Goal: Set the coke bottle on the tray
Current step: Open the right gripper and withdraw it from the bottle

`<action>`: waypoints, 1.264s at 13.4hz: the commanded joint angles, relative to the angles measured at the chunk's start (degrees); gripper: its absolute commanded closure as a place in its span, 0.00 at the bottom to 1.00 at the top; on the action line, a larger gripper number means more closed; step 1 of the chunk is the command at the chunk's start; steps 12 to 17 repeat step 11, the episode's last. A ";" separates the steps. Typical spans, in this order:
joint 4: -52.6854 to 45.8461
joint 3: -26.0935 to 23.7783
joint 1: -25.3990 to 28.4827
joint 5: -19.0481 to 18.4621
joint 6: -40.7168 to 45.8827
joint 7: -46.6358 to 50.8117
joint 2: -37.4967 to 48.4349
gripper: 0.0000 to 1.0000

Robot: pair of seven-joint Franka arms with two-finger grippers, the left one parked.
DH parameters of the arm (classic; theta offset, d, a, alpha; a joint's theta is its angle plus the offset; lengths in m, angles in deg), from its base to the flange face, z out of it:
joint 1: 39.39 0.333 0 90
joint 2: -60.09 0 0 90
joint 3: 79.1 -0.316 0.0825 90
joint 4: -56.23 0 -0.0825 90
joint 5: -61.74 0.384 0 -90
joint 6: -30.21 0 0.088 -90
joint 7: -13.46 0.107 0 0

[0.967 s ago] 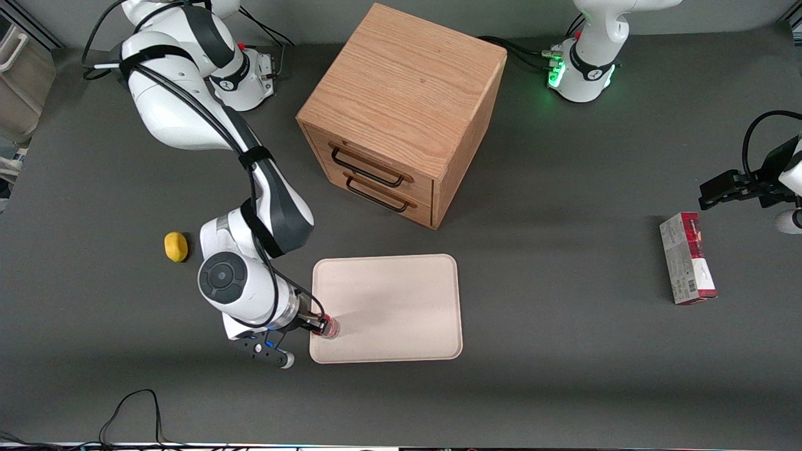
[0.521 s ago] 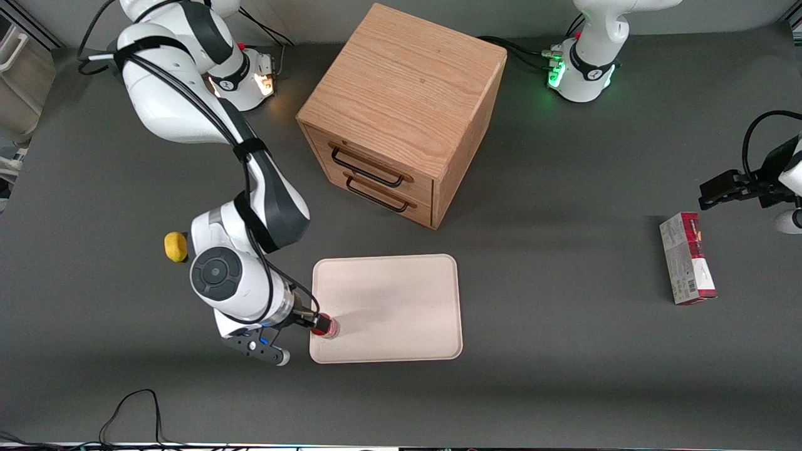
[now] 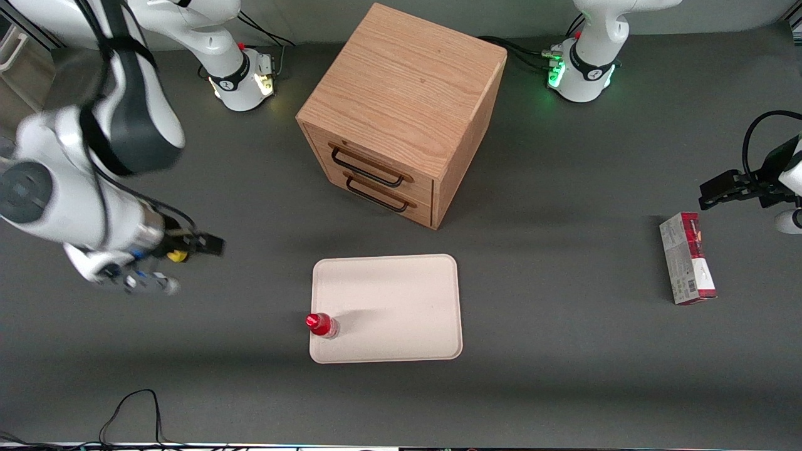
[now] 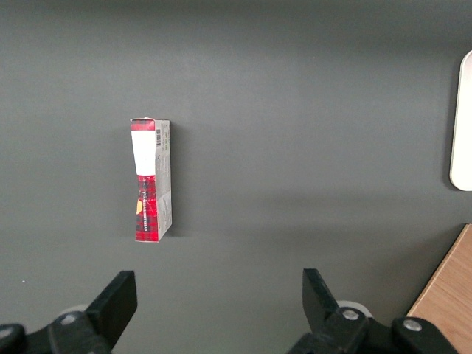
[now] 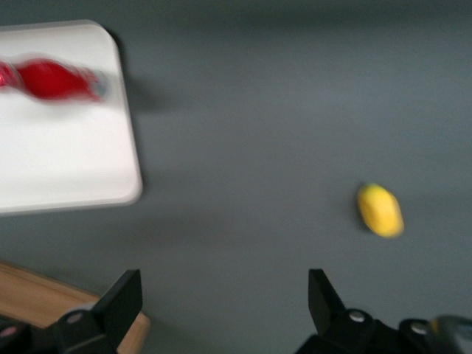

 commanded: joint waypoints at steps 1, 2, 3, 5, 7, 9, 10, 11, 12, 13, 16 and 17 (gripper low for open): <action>17.31 7.81 4.23 1.22 -1.86 -7.65 17.49 0.00; 16.97 9.50 5.46 1.13 -0.37 -7.92 18.74 0.00; 15.92 9.43 5.56 1.13 0.60 -8.01 19.10 0.00; 13.02 8.47 5.57 1.04 2.79 -9.68 18.32 0.00; 10.91 8.37 5.04 0.96 5.96 -12.47 18.14 0.00; 8.28 8.37 4.42 1.13 7.11 -16.36 15.95 0.00; 7.74 8.37 4.42 1.13 7.29 -16.54 15.42 0.00; 6.95 8.37 4.51 1.31 7.46 -15.76 15.24 0.00; 6.95 8.37 4.51 1.31 7.46 -15.76 15.24 0.00; 6.95 8.37 4.51 1.31 7.46 -15.76 15.24 0.00; 6.95 8.37 4.51 1.31 7.46 -15.76 15.24 0.00; 6.95 8.37 4.51 1.31 7.46 -15.76 15.24 0.00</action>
